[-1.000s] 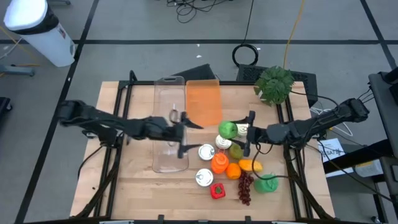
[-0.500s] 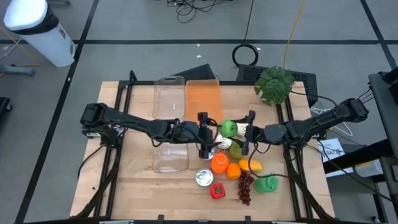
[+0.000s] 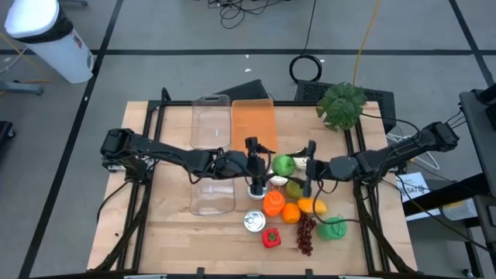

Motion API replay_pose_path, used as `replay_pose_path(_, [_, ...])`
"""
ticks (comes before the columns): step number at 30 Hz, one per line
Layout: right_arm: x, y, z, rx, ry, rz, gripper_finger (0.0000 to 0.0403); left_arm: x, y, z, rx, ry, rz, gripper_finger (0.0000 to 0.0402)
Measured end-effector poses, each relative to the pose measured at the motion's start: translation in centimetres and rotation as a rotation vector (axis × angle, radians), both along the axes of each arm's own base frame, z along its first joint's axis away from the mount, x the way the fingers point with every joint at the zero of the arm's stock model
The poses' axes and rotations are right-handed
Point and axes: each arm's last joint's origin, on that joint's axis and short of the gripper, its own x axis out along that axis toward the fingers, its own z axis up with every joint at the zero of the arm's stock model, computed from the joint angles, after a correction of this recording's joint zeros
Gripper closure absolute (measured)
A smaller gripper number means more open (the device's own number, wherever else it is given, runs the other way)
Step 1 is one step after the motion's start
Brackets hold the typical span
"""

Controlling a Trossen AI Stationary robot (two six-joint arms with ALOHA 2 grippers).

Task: Pick & Place Food Item
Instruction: Put the green apple into the top transparent bin

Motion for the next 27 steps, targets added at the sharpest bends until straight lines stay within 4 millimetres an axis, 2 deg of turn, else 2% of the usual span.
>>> replay_pose_path(4, [0.03,0.02,0.01,-0.006,0.0,0.009,0.0106,-0.01,-0.03,-0.05,-0.014,0.002,-0.004,0.0066])
replay_pose_path(9, [0.06,0.13,0.16,-0.002,-0.015,0.029,0.0106,0.11,-0.39,-0.03,-0.077,0.002,-0.173,0.0066])
replay_pose_path(21, [0.33,0.32,0.54,0.002,-0.063,0.081,0.0106,0.15,0.07,0.1,-0.123,-0.009,-0.19,0.0068])
replay_pose_path(24, [0.34,0.33,0.58,0.005,-0.069,0.082,0.0105,0.13,0.2,0.07,-0.136,-0.003,-0.204,0.0094])
replay_pose_path(27, [0.34,0.34,0.56,0.006,-0.068,0.086,0.0105,0.17,0.45,0.08,-0.17,-0.006,-0.222,0.0146])
